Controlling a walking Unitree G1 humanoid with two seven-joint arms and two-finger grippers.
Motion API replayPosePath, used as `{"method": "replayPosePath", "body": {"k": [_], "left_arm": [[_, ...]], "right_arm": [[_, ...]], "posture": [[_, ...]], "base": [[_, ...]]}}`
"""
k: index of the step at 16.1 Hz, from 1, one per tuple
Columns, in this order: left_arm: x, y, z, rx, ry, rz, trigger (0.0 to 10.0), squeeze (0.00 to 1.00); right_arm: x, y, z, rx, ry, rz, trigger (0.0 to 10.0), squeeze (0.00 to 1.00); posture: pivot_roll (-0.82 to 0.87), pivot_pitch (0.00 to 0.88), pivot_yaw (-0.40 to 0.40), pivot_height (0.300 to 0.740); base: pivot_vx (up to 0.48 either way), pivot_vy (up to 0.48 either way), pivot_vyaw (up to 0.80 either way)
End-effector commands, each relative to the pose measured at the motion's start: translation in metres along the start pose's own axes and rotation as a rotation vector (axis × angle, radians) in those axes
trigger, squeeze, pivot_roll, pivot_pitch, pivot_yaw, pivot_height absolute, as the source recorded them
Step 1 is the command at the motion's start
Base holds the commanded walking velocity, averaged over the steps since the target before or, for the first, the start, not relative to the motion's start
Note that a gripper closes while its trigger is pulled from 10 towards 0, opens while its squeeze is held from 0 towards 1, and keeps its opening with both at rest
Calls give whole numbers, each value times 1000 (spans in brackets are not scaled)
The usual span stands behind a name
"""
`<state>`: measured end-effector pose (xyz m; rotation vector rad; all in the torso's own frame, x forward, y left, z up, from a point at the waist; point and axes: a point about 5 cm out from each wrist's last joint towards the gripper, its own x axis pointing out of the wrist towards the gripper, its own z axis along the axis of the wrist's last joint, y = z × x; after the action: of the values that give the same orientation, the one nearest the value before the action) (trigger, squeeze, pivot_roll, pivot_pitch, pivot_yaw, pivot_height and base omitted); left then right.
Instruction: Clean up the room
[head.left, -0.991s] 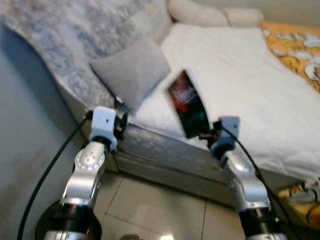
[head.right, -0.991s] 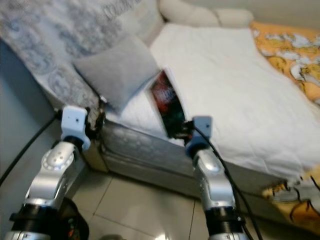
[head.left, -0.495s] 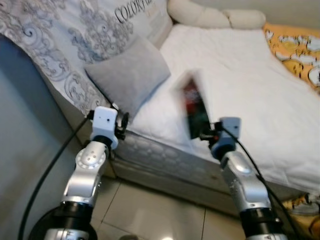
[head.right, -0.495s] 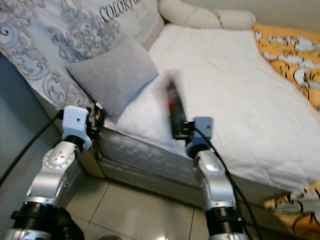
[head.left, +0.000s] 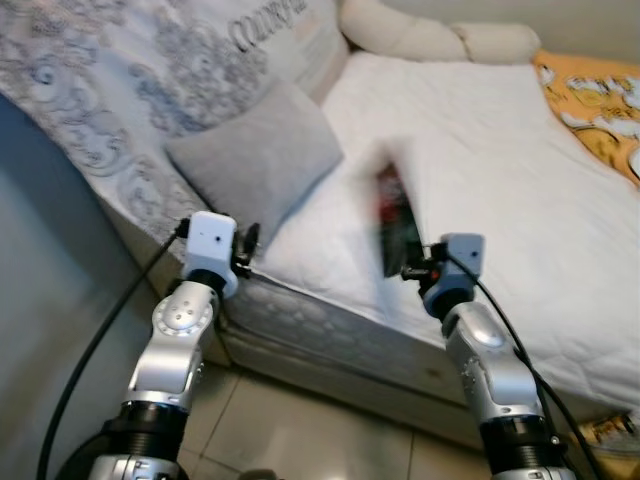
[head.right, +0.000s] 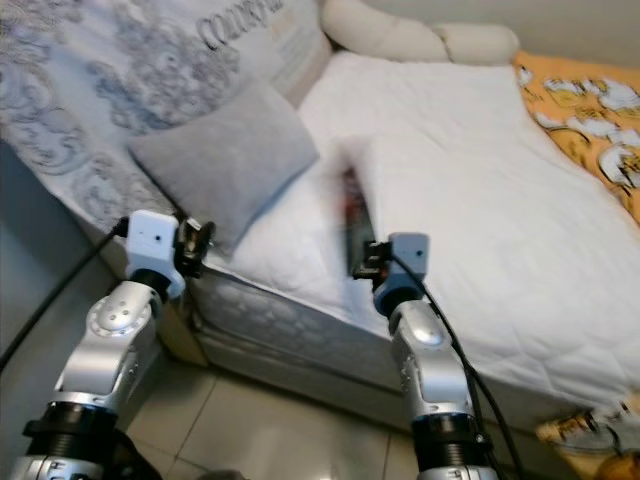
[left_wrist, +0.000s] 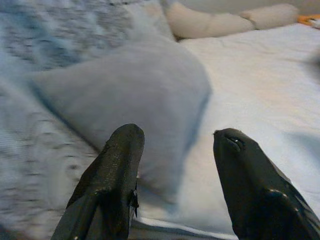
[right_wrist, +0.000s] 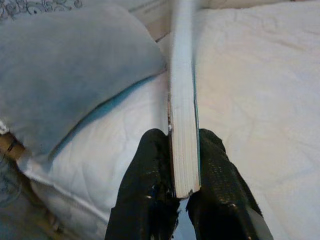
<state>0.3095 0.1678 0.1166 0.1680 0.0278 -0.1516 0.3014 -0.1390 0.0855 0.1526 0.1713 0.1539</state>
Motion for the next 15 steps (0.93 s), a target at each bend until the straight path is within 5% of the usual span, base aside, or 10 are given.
{"method": "replayPosePath", "body": {"k": [1,15], "left_arm": [[-2,7,-1,9,6,23,10000,0],[-4,5,-3,7,6,14,10000,0]], "right_arm": [[5,14,13,-1,-59,56,10000,0],[5,16,12,-7,-58,69,10000,0]], "posture": [[85,0,21,740],[86,0,15,740]], "base": [[326,0,0],[325,0,0]]}}
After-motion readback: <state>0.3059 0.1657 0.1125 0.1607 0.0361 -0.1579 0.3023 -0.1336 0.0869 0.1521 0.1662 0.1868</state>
